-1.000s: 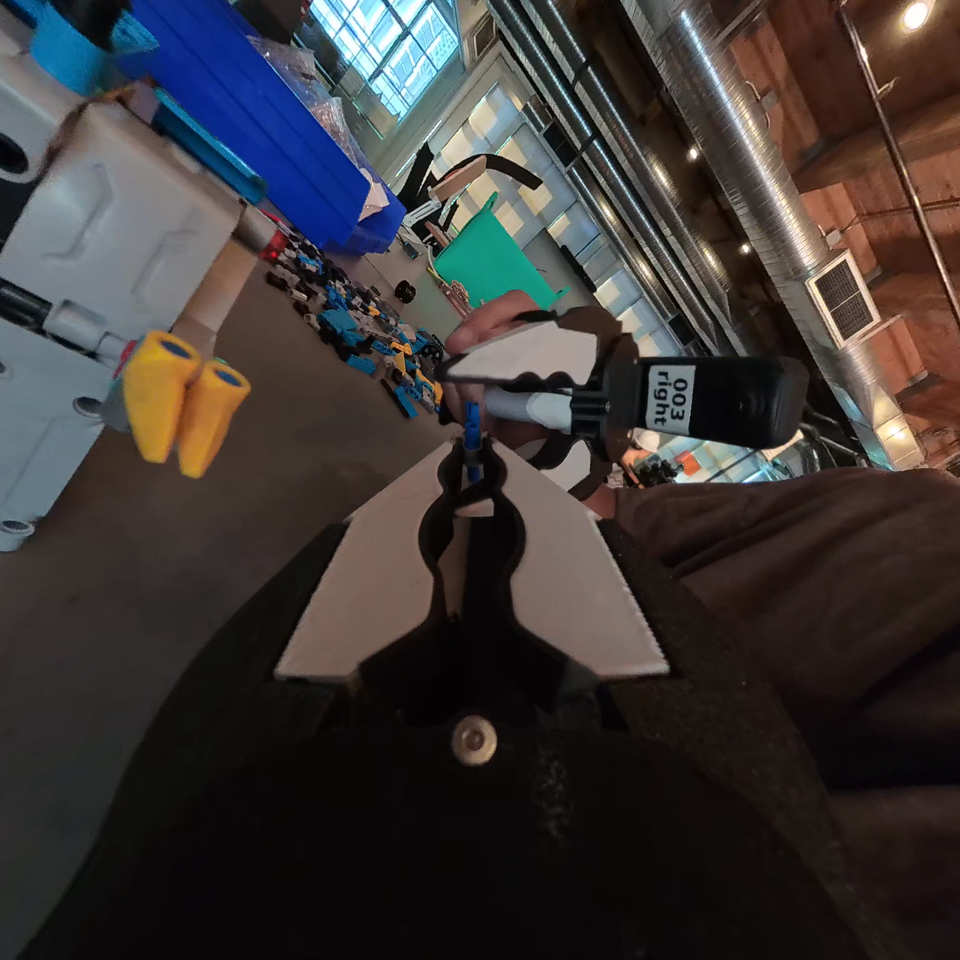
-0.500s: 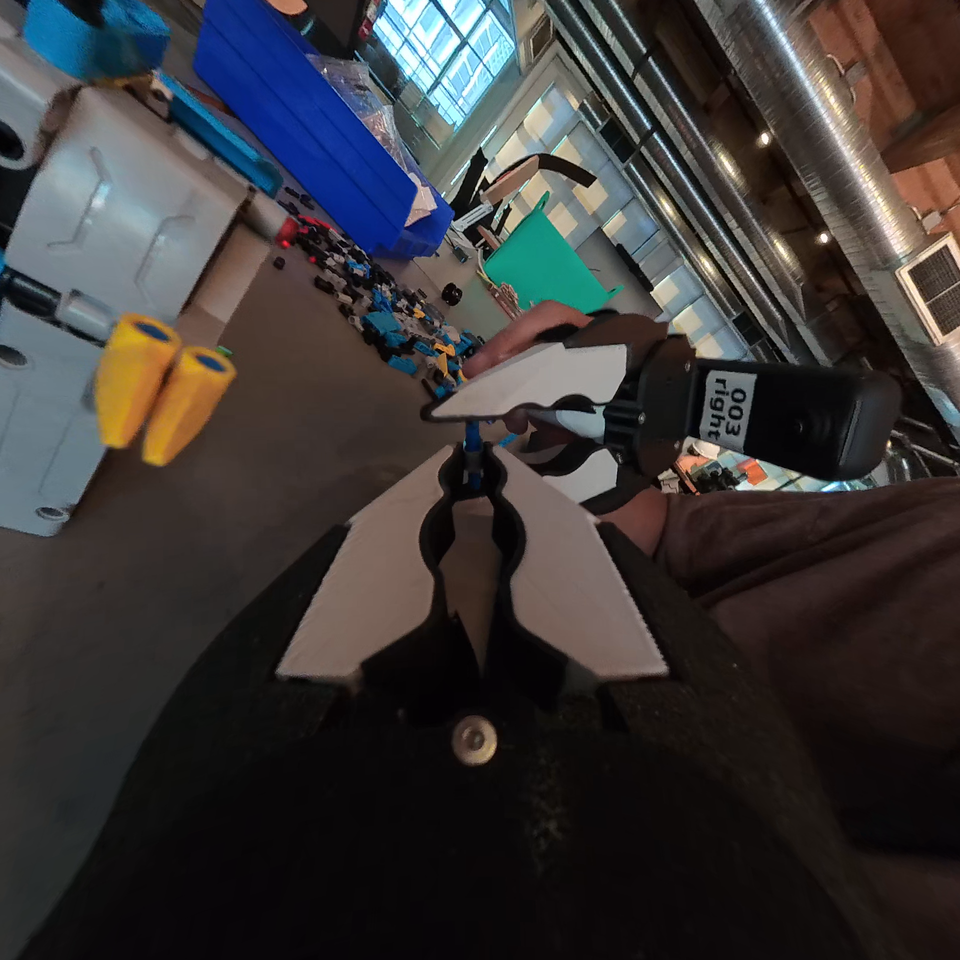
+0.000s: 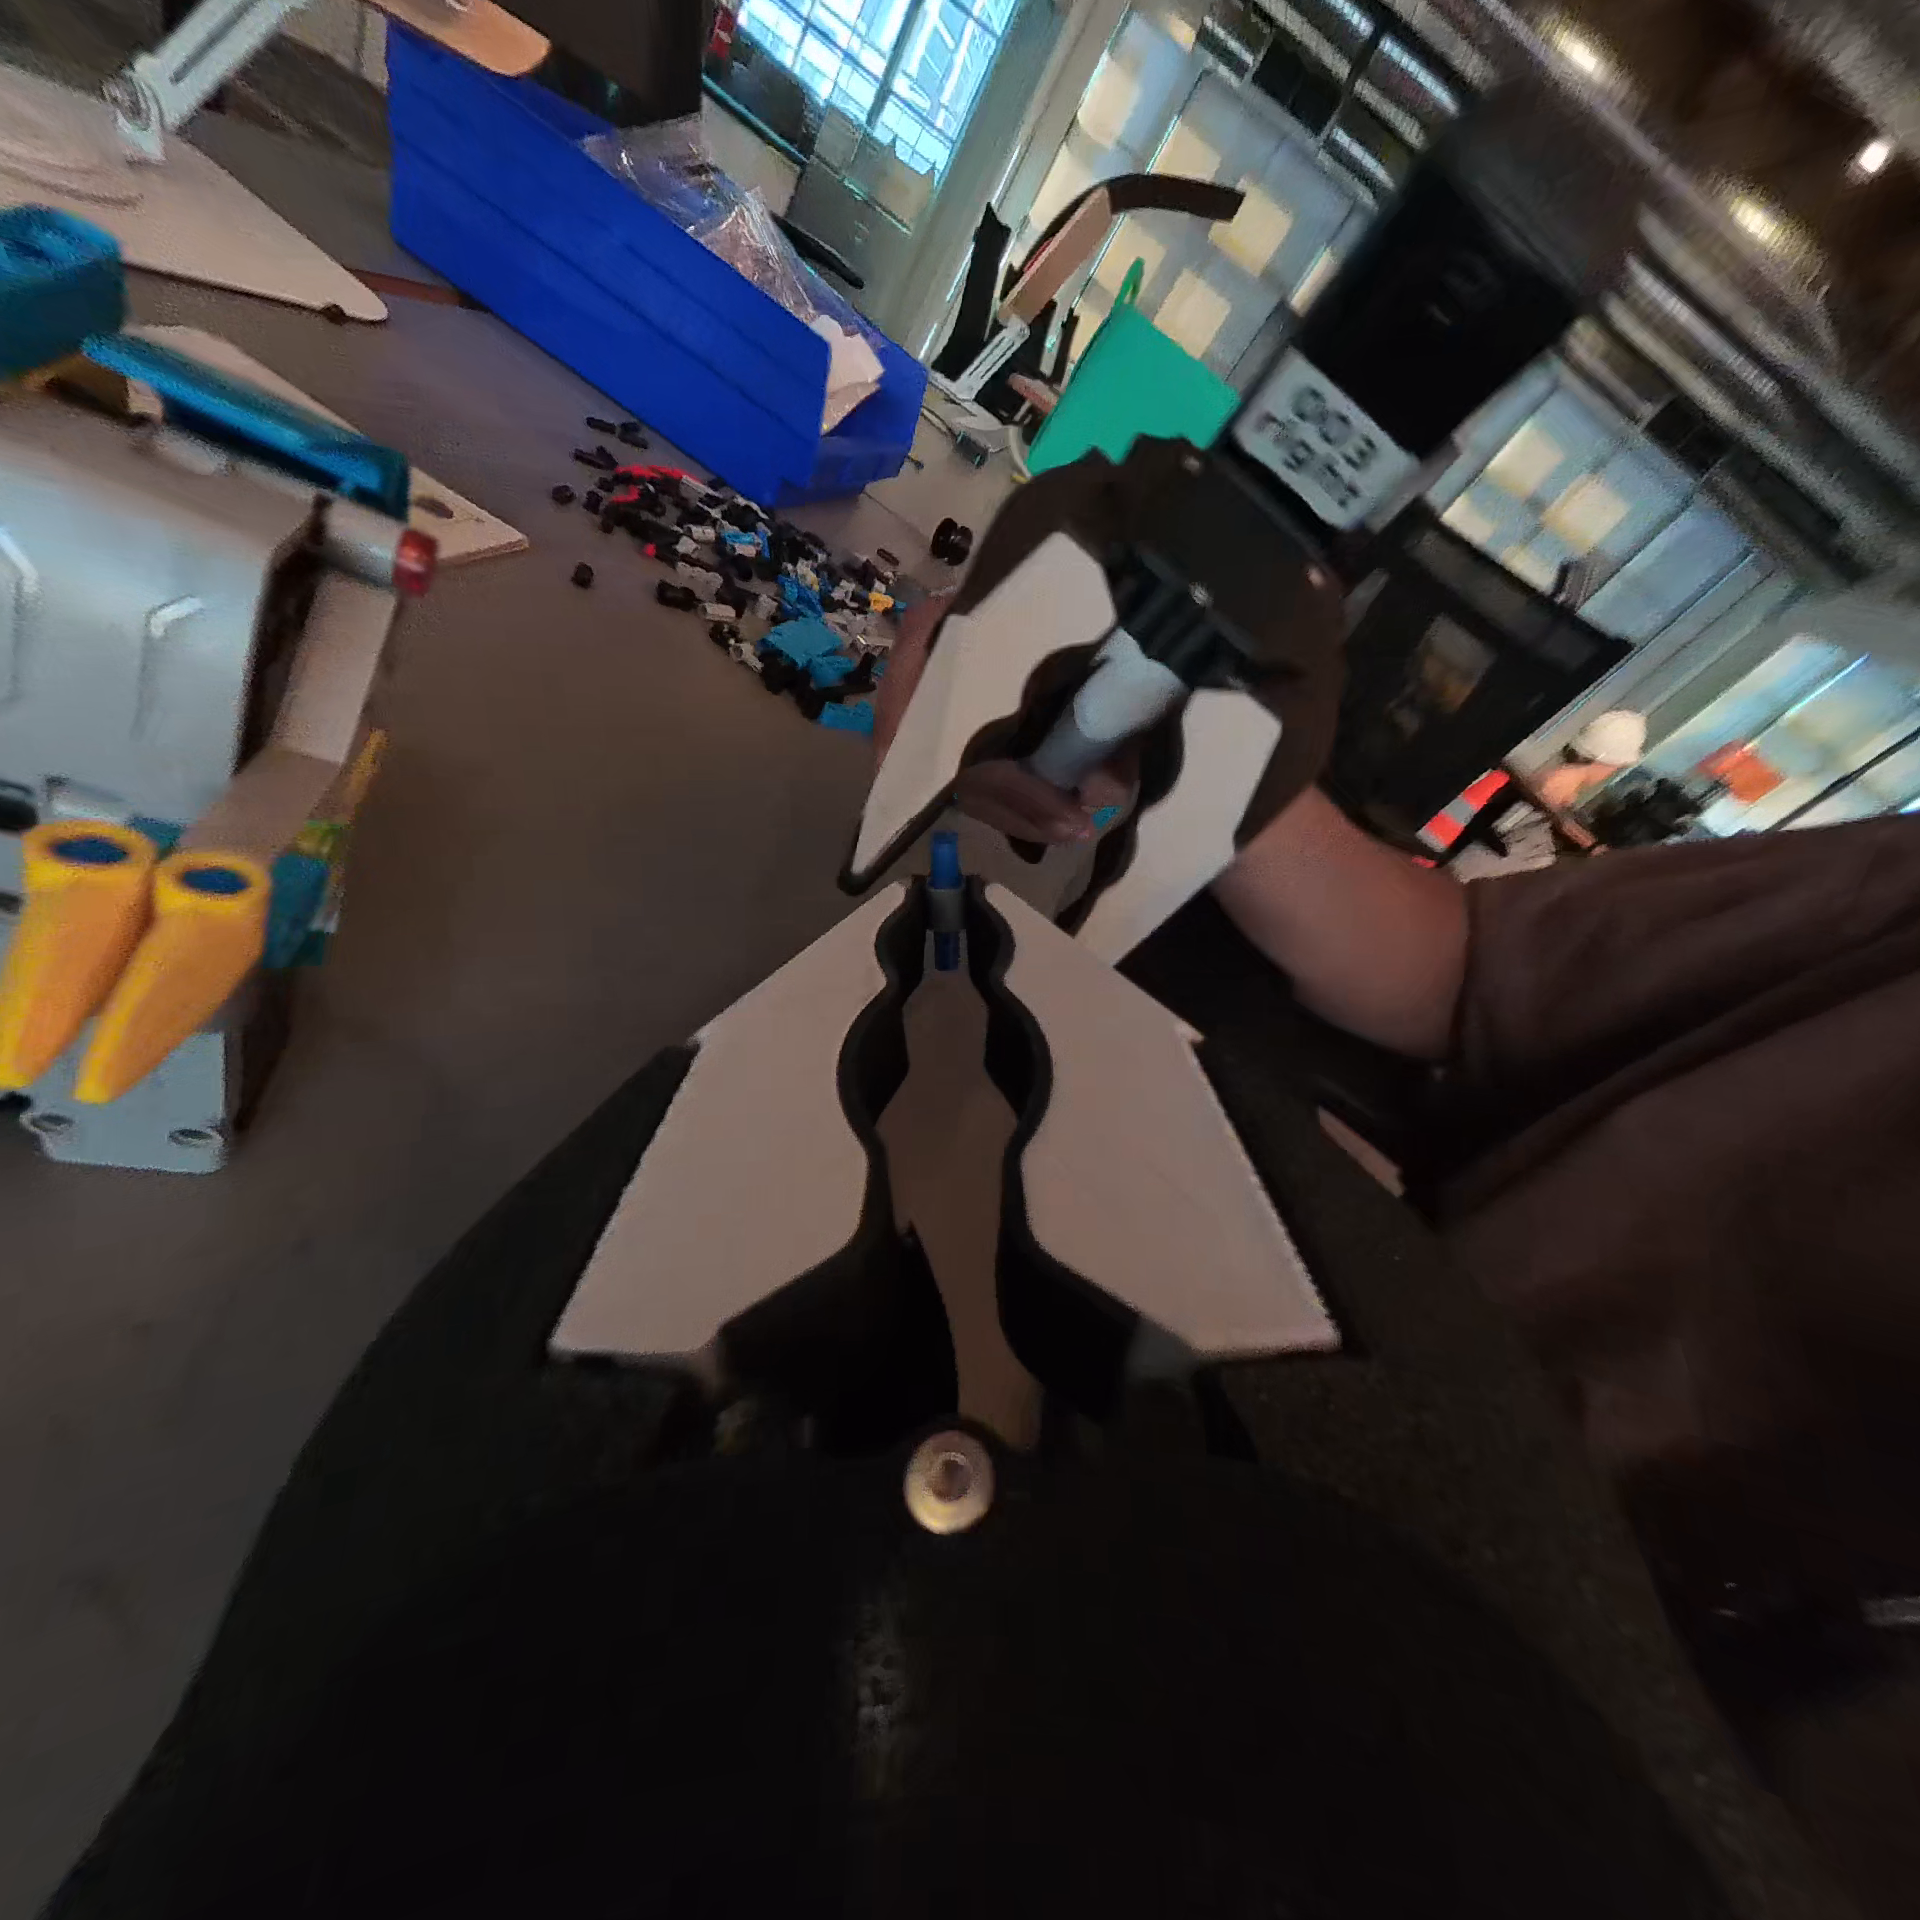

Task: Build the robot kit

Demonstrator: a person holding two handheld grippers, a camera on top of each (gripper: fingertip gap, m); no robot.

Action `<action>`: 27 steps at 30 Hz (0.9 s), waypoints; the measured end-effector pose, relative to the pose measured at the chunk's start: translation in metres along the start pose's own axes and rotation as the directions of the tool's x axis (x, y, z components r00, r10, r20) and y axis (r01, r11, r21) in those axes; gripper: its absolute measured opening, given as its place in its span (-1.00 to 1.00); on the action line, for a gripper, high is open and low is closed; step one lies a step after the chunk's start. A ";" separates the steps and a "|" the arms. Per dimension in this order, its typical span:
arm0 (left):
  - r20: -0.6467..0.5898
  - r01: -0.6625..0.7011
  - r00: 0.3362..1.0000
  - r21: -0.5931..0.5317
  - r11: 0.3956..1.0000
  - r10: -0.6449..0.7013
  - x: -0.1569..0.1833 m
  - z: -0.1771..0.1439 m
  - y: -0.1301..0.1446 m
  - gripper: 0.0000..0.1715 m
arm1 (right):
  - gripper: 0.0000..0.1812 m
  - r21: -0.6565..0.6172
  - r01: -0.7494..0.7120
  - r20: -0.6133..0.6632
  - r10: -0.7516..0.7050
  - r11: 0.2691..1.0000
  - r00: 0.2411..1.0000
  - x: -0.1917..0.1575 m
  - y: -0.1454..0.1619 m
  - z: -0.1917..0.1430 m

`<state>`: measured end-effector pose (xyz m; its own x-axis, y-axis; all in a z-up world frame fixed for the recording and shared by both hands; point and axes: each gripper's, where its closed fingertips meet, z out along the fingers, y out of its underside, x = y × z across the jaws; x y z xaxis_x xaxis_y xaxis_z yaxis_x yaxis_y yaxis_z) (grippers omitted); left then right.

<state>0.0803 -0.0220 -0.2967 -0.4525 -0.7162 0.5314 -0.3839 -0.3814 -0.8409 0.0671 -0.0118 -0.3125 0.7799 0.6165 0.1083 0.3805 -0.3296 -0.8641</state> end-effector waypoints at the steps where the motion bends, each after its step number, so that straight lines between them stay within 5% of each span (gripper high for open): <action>1: 0.007 -0.036 0.999 -0.009 0.999 0.036 0.001 0.000 0.001 -0.92 | -0.59 0.028 -0.069 0.061 0.068 0.997 0.996 -0.002 0.001 -0.003; 8: -0.022 -0.155 0.988 -0.076 0.985 0.154 0.012 -0.002 0.012 -0.92 | -0.81 0.125 -0.242 0.269 0.201 0.962 0.942 -0.010 -0.010 -0.017; 12: -0.027 -0.191 0.982 -0.112 0.975 0.189 0.015 0.000 0.019 -0.92 | -0.98 0.126 -0.246 0.285 0.203 0.961 0.937 -0.012 -0.010 -0.017; 19: -0.028 -0.181 0.983 -0.095 0.979 0.179 0.015 -0.001 0.016 -0.92 | -0.84 0.119 -0.273 0.265 0.234 0.955 0.936 -0.007 -0.008 -0.015; 27: -0.026 -0.173 0.985 -0.066 0.983 0.172 0.015 0.000 0.012 -0.91 | -0.95 0.115 -0.308 0.314 0.260 0.944 0.913 -0.009 -0.010 -0.017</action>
<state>0.0683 -0.0373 -0.2991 -0.5322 -0.7560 0.3811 -0.3522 -0.2117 -0.9117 0.0650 -0.0262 -0.2963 0.6548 0.7019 -0.2802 0.0614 -0.4189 -0.9059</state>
